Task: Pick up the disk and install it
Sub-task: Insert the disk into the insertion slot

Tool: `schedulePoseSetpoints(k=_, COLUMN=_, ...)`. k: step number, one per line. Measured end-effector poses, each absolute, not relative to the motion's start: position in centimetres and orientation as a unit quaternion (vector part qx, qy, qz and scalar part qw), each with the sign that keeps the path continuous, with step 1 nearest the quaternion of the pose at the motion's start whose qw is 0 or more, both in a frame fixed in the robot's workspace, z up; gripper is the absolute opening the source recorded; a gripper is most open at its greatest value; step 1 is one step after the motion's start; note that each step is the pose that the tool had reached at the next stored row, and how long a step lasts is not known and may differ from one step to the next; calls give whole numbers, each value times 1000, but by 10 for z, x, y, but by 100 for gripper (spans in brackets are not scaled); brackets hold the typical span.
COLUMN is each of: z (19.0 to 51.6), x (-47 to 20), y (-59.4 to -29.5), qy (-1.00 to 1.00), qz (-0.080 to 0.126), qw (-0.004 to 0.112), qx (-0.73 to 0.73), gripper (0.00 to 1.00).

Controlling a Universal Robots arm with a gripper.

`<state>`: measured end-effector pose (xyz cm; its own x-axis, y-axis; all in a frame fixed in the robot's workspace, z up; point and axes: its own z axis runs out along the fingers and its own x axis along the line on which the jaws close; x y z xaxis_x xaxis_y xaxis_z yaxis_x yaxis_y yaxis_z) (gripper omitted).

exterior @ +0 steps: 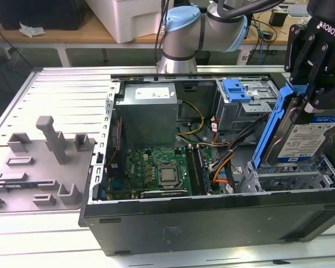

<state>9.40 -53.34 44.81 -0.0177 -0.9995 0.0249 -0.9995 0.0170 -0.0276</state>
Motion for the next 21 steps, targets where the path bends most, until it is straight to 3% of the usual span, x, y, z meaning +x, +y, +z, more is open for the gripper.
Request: schedulePoseSetpoints(k=21, z=446, x=94, y=-533, qy=709, qz=-19, qw=1, qx=-705, gripper=36)
